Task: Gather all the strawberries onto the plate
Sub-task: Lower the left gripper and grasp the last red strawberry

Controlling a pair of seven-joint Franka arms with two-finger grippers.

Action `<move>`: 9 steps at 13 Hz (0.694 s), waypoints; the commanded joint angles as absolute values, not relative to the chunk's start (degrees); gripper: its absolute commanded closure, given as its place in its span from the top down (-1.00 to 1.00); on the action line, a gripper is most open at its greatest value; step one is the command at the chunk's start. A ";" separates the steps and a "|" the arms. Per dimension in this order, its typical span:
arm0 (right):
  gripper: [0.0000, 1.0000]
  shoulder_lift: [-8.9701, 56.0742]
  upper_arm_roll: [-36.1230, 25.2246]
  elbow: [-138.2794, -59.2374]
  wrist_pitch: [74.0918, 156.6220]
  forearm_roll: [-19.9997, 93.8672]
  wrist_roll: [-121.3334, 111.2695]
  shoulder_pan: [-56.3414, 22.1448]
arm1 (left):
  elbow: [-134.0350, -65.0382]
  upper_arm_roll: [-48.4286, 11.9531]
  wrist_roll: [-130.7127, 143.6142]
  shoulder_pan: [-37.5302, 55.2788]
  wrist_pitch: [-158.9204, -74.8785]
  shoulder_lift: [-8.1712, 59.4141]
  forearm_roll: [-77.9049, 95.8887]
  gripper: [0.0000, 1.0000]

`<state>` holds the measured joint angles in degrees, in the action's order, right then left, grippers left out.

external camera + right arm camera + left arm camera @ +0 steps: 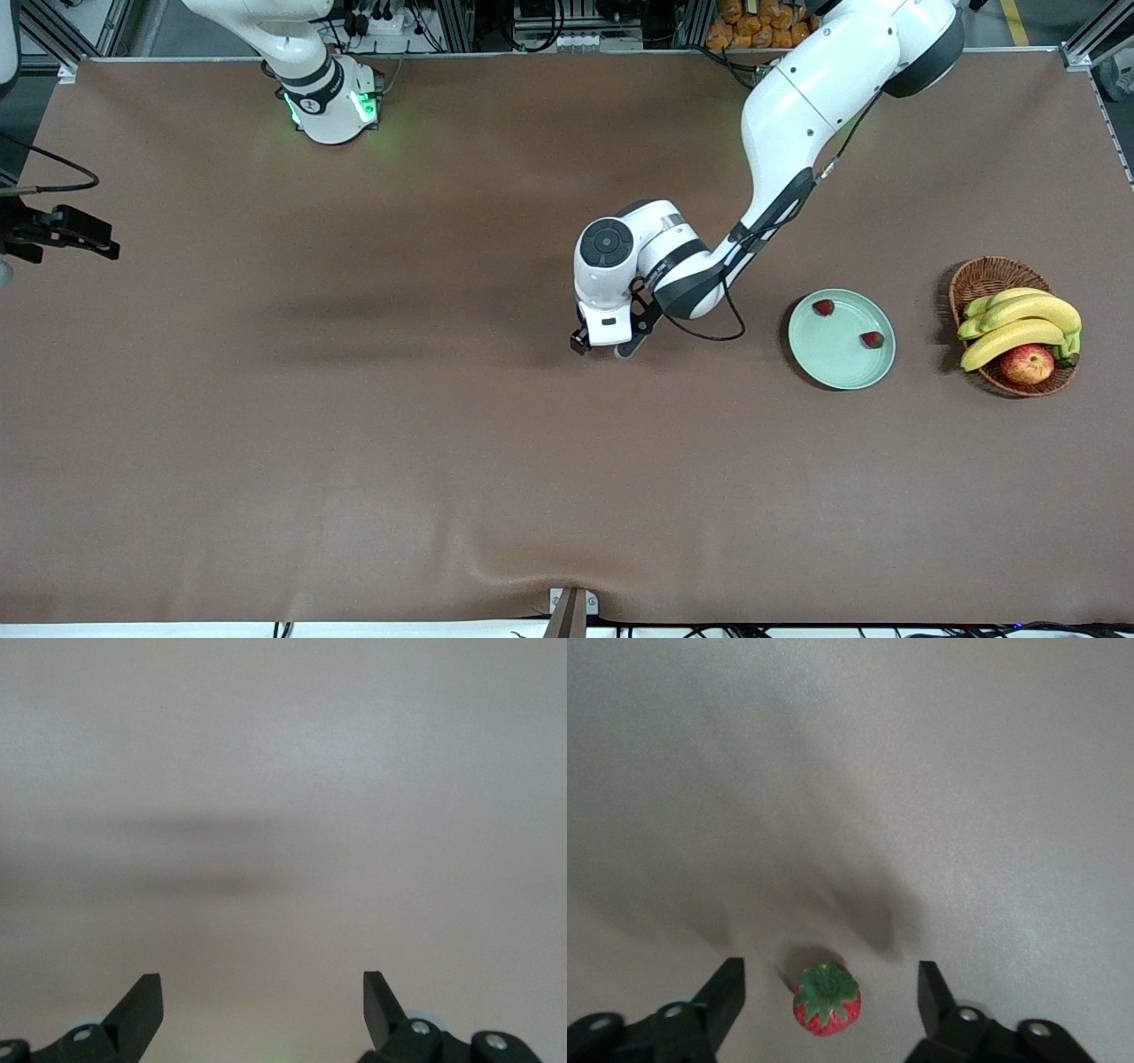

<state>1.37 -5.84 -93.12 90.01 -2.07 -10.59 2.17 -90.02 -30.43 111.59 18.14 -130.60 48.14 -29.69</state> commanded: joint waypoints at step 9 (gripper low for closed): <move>1.00 -0.79 -7.21 -89.91 84.20 1.41 -10.73 2.37 | -89.03 -30.23 112.24 19.78 -132.98 50.89 -30.85 -0.56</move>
<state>-0.35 -7.82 -90.54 85.00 1.75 -10.74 2.17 -90.03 -30.43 111.59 19.38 -132.58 50.11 -29.69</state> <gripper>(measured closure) 0.000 0.463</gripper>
